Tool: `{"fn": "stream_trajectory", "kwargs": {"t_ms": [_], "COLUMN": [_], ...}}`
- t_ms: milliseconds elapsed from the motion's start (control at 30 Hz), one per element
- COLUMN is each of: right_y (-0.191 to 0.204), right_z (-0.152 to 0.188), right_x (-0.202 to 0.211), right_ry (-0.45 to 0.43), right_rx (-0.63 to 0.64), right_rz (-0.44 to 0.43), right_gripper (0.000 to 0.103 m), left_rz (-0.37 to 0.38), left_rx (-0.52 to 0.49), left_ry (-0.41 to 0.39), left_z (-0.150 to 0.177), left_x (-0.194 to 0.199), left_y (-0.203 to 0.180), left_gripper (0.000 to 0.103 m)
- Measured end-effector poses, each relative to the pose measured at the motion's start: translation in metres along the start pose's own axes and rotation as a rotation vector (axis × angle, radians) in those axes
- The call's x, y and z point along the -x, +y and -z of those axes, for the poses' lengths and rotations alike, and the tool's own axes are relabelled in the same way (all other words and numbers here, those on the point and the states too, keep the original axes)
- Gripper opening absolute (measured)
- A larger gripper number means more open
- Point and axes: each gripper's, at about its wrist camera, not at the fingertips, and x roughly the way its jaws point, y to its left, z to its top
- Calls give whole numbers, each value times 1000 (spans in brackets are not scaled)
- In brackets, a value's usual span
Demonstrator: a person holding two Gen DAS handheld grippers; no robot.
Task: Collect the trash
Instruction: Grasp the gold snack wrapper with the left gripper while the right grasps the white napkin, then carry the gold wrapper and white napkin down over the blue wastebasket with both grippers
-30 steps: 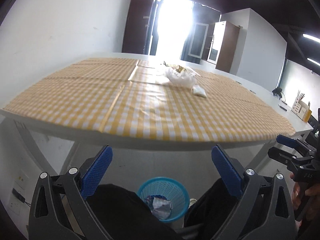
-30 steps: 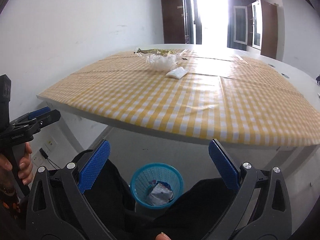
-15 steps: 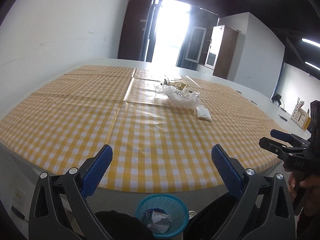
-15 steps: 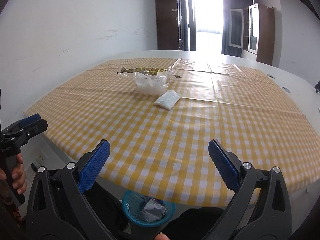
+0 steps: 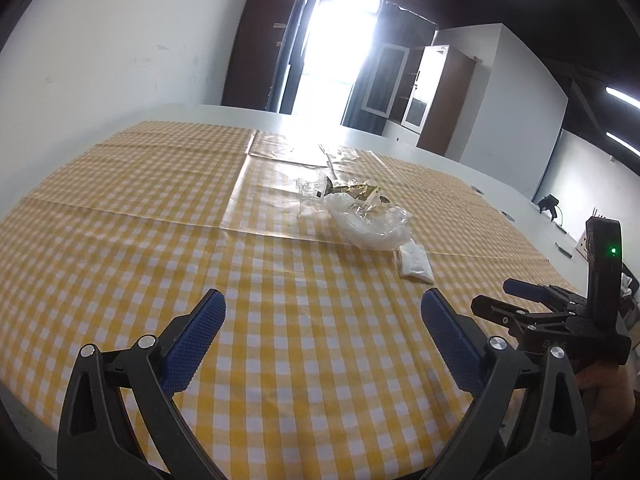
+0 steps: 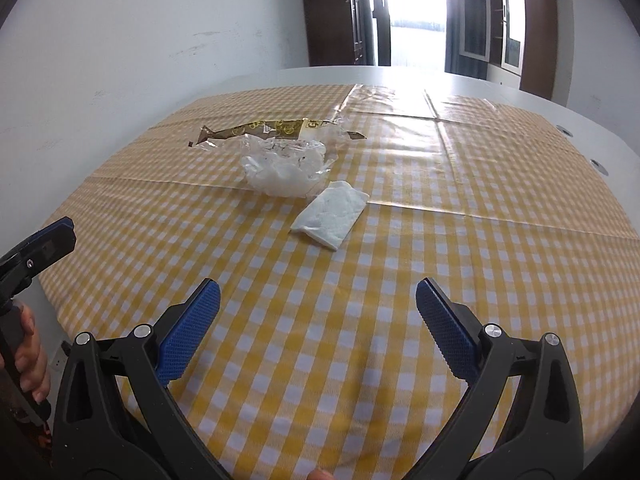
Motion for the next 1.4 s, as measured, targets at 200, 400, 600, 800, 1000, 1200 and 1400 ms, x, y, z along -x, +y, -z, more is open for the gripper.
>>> {"fn": "stream_trajectory", "kwargs": {"t_ms": [200, 400, 600, 800, 1000, 1200, 1400], "right_y": [-2, -4, -8, -10, -17, -23, -27], "right_z": [-27, -46, -55, -60, -62, -57, -50], "right_x": [-35, -69, -93, -106, -107, -97, -82], "right_ry": [56, 134, 188, 227, 235, 202, 164], "right_rx": [9, -7, -5, 1, 12, 10, -5], "right_rz": [16, 12, 8, -11, -30, -28, -33], "right_gripper": [85, 75, 59, 43, 17, 11, 10], "left_rz": [-3, 21, 14, 13, 27, 96, 113], "left_rx": [13, 4, -11, -29, -42, -3, 44], "left_ry": [35, 58, 94, 144, 159, 114, 30], "left_z": [-17, -44, -68, -81, -85, -86, -84], "left_x": [-31, -54, -86, -122, -145, -131, -91], "left_y": [9, 3, -2, -5, -8, -15, -19], "left_gripper": [92, 89, 82, 72, 28, 5, 5]}}
